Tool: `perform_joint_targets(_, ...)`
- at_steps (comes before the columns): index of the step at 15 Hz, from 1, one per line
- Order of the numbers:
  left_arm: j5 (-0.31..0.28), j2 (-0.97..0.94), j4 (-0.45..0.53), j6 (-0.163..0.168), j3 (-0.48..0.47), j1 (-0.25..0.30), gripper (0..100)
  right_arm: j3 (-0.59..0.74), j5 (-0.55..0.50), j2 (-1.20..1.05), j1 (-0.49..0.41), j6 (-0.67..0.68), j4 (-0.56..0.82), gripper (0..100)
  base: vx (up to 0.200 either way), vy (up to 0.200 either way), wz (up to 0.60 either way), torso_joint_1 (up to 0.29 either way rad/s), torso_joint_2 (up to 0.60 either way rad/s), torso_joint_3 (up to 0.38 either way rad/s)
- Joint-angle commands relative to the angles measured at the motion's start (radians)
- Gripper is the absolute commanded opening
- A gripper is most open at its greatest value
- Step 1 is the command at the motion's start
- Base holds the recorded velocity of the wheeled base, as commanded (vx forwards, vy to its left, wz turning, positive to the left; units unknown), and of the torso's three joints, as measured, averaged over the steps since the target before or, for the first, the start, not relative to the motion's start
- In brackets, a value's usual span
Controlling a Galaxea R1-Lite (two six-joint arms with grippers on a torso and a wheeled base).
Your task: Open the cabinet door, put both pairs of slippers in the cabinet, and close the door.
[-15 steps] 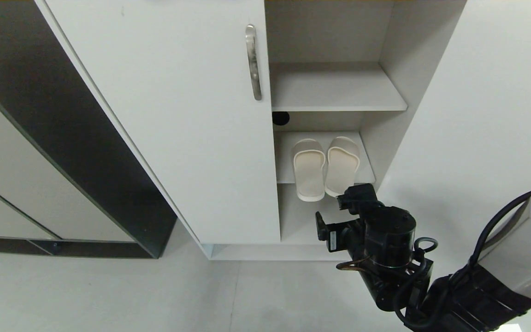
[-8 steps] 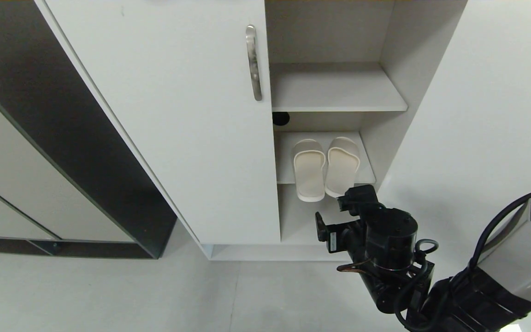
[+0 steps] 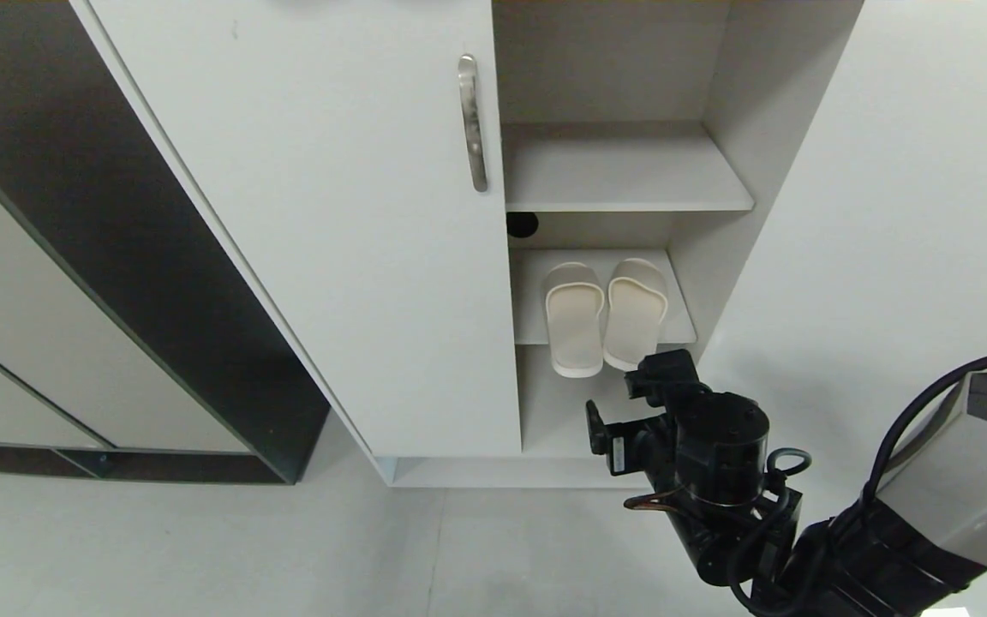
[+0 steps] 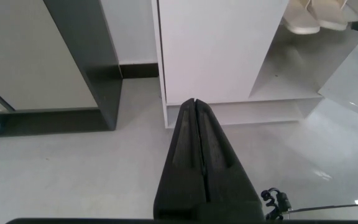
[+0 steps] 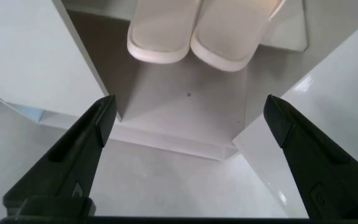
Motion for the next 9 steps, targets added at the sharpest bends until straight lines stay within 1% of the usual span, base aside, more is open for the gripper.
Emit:
perform_joint_targets(1,0.0,0.001,0.0,0.0,0.0,0.0,0,0.002,0.0,0.006,0.001,0.0,-0.001,100,0.0,0.0,0.0,-0.002,0.0,0.173)
perform_joint_targets(9,0.0,0.001,0.0,0.0,0.0,0.0,0,0.031,0.001,0.006,-0.002,0.0,-0.001,100,0.0,0.0,0.0,0.004,0.0,0.199)
